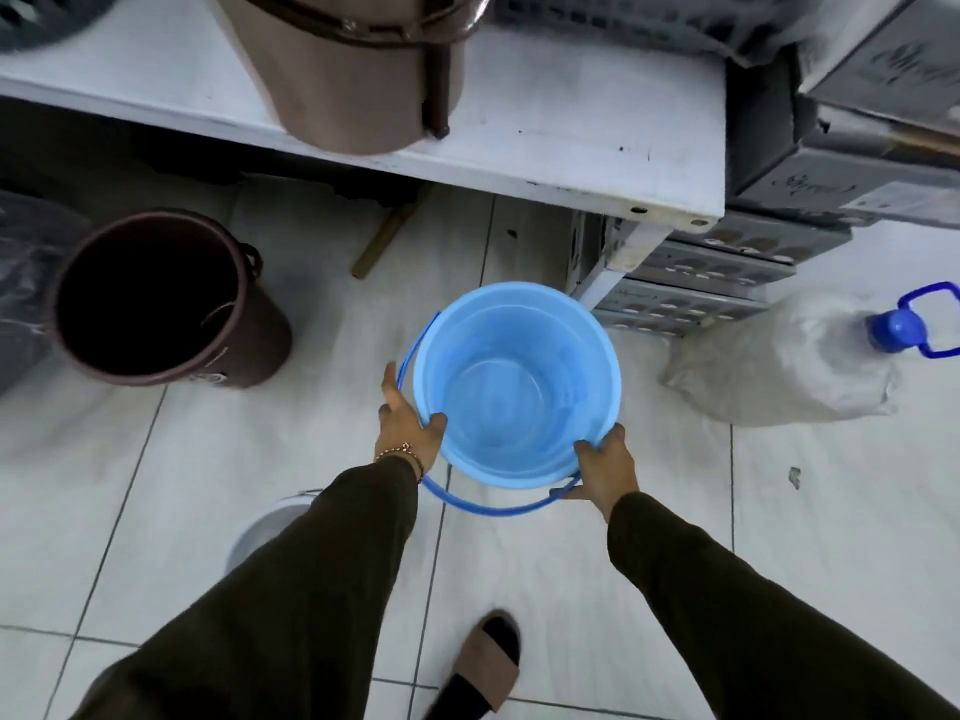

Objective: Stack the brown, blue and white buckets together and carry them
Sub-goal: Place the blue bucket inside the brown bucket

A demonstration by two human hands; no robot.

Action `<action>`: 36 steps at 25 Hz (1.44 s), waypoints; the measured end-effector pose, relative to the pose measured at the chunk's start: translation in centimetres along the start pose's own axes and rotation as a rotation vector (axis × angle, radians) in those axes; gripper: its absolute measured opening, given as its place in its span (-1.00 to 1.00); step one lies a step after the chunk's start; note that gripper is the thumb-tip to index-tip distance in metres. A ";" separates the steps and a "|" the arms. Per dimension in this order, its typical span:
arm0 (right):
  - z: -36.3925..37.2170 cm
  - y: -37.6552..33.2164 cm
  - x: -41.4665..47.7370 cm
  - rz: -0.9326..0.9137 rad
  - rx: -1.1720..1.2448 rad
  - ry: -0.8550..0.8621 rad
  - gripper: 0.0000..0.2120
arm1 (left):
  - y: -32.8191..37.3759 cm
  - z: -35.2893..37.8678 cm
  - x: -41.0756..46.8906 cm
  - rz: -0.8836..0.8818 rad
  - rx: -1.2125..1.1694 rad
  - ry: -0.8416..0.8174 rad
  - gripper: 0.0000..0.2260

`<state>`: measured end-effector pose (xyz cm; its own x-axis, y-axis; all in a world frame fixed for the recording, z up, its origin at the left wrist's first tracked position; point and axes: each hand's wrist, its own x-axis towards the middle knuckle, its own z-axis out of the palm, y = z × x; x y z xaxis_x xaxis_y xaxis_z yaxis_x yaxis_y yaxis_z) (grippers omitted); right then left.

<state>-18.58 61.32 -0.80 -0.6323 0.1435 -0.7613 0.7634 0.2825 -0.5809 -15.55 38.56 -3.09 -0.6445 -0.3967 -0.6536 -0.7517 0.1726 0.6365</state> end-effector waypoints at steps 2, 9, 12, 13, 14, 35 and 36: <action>1.0 -1.9 -2.5 -0.042 -0.037 -0.022 -0.75 | 0.8 -4.0 -1.9 -0.082 -0.196 0.012 -0.27; 10.2 -9.9 -13.1 -0.260 -0.206 -0.080 -0.72 | 1.5 -18.6 -8.5 0.004 -0.520 0.222 -0.65; 15.8 -11.9 -17.9 -0.353 -0.169 -0.085 -0.75 | 0.7 -26.0 -10.8 0.081 -0.594 0.296 -0.67; 17.7 -12.4 -19.3 -0.385 -0.155 -0.087 -0.77 | 0.3 -28.4 -11.3 0.113 -0.610 0.309 -0.66; 19.8 -13.1 -20.7 -0.415 -0.139 -0.097 -0.78 | -0.4 -31.0 -11.4 0.140 -0.627 0.324 -0.65; 47.8 -12.6 -5.5 -0.159 -0.135 -0.161 -0.31 | -14.9 -44.3 13.8 -0.241 -0.399 0.154 -0.35; 47.3 -12.4 -5.7 -0.144 -0.131 -0.171 -0.30 | -14.9 -43.9 13.4 -0.231 -0.377 0.154 -0.35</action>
<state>-18.18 12.14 -2.92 -0.6930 -0.0668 -0.7178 0.6368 0.4099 -0.6530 -6.85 -8.91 -3.38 -0.4170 -0.5203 -0.7452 -0.7514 -0.2639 0.6047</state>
